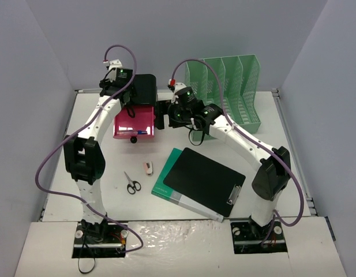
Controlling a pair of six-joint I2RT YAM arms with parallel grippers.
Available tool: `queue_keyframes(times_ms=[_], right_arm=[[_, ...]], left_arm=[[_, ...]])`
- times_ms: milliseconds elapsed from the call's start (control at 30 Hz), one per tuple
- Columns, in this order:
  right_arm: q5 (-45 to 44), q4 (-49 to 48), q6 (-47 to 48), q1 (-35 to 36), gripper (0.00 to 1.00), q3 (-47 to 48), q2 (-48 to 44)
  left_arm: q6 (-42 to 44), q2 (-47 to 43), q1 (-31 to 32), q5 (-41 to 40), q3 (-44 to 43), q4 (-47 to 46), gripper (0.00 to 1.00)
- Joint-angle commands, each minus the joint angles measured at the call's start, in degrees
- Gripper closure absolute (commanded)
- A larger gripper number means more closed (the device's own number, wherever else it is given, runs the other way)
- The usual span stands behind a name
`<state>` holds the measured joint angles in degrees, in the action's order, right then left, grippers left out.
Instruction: Organize the desk
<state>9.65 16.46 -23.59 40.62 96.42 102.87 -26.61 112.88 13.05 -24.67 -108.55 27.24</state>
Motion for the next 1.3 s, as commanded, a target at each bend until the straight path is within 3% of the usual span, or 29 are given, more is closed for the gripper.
queue_keyframes(times_ms=[0, 800, 1267], right_arm=[[3.1, -4.5, -1.1, 0.7, 0.09, -1.4, -0.2], [10.4, -15.7, -7.4, 4.4, 0.09, -7.3, 5.9], [-2.3, -15.7, -7.0, 6.0, 0.10, -6.4, 10.5]], left_arm=[[2.4, -0.8, -1.1, -2.9, -6.3, 2.2, 0.31], [0.7, 3.9, -2.3, -0.9, -8.3, 6.5, 0.30], [0.6, 3.2, -2.3, -0.5, -7.1, 6.6, 0.30]])
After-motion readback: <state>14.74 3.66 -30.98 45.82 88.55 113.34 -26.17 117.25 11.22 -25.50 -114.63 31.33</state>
